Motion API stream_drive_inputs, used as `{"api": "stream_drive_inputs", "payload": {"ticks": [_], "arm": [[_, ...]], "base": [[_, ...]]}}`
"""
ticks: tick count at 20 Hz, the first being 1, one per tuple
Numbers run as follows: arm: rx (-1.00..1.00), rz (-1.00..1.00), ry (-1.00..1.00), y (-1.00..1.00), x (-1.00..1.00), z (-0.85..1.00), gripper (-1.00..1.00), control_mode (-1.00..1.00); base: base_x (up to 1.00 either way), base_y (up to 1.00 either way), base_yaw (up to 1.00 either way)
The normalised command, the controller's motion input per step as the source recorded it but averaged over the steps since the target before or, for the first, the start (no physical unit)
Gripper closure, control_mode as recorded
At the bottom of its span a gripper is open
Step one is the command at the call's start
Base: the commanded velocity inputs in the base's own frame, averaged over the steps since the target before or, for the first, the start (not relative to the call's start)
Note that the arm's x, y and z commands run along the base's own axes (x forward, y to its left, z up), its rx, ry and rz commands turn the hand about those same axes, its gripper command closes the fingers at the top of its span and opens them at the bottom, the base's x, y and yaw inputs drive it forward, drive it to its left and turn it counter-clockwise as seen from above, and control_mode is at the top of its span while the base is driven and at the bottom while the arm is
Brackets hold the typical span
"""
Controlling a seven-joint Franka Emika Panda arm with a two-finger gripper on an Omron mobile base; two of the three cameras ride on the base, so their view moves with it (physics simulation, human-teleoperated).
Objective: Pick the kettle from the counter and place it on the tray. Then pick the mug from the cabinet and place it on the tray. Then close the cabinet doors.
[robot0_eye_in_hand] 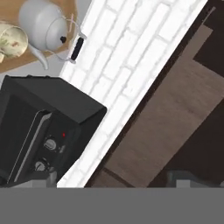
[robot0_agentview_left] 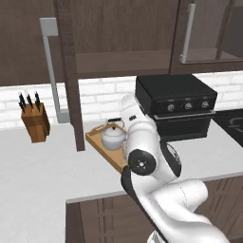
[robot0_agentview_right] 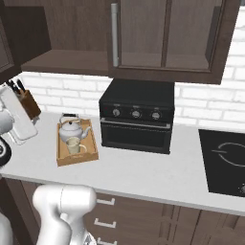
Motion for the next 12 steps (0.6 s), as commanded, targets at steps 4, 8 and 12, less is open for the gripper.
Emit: {"api": "stream_drive_inputs", "payload": {"ticks": [4, 8, 12], "arm": [[-0.19, -0.1, -0.07, 0.37, -0.12, -0.33, -1.0, -1.0], [-0.21, -0.12, 0.0, 0.41, -0.02, -0.51, -1.0, -1.0], [-0.18, -0.12, 0.0, 0.45, 0.01, -0.35, -1.0, -1.0]], "base": [[0.0, 0.0, 0.0], [0.0, 0.0, 0.0], [0.0, 0.0, 0.0]]}}
